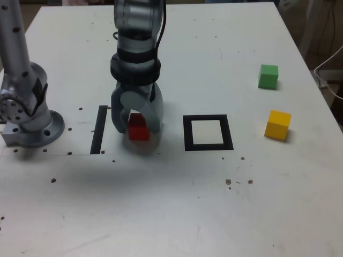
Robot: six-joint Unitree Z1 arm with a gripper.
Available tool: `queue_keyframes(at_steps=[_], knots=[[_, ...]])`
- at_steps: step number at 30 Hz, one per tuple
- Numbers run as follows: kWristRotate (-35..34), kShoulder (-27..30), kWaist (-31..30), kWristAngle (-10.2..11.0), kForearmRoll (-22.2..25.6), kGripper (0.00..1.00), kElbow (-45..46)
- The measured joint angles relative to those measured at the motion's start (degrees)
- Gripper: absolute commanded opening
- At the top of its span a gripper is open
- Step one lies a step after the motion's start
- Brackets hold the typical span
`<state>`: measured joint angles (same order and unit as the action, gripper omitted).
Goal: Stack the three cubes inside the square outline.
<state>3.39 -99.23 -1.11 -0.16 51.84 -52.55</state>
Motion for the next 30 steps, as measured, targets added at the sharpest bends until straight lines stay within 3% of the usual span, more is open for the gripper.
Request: queue_keyframes(at_steps=[8, 14, 24, 30], knots=[[0.22, 0.29, -1.45, -0.01, 2.67, 0.06, -4.08], [-0.21, -0.13, -2.32, -0.01, 8.94, 0.06, -12.71], [-1.48, -8.57, -2.32, -0.14, 15.00, 0.07, -28.25], [-2.89, -11.52, -2.27, 1.31, 15.35, 0.07, -32.10]])
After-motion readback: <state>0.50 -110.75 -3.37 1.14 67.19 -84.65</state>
